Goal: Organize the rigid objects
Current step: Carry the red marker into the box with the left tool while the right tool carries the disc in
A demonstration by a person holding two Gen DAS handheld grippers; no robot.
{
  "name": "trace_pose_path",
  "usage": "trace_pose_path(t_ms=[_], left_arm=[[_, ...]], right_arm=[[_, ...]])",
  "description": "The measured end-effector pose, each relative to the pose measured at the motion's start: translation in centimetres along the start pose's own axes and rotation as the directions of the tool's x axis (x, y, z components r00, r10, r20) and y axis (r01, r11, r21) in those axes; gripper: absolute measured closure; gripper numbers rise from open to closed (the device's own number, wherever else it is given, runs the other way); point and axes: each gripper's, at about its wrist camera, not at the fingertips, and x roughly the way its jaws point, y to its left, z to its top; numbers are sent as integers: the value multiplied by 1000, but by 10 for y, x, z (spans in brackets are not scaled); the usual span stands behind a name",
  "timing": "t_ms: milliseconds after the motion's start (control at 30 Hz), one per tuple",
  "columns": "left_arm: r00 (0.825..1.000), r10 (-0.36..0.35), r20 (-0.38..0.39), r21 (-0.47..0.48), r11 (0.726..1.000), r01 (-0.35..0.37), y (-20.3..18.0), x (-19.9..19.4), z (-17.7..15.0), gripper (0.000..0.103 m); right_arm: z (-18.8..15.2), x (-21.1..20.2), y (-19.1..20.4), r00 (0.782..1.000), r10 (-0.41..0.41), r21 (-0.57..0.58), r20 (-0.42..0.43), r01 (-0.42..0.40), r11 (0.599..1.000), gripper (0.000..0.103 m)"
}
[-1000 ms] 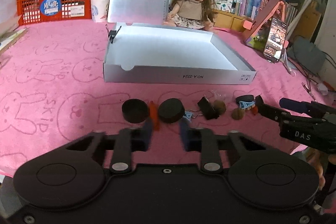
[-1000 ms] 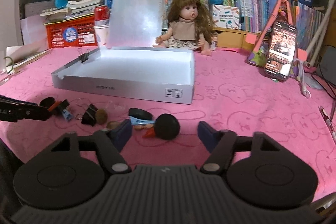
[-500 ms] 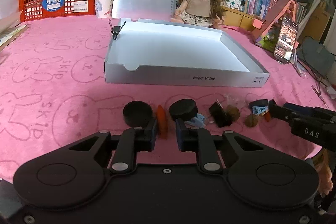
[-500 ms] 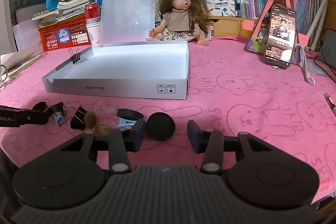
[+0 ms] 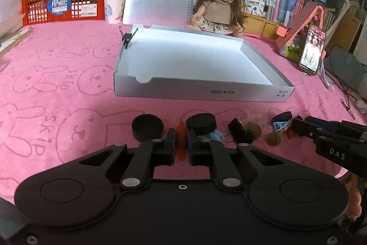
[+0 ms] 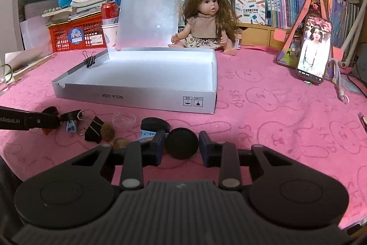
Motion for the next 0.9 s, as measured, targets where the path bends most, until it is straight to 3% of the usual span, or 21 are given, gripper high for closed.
trace_pose_path(t_ms=[500,900], left_arm=[[999,-7,42,55,998,4,-15,-17,27,93],[999,-40,37,58,998,38,-17,3,78,93]], right_arm=[[28,-8,-3,1000,-18,46,9,17,999,66],[74,17,2,999,34,16,-2,-34,999,66]])
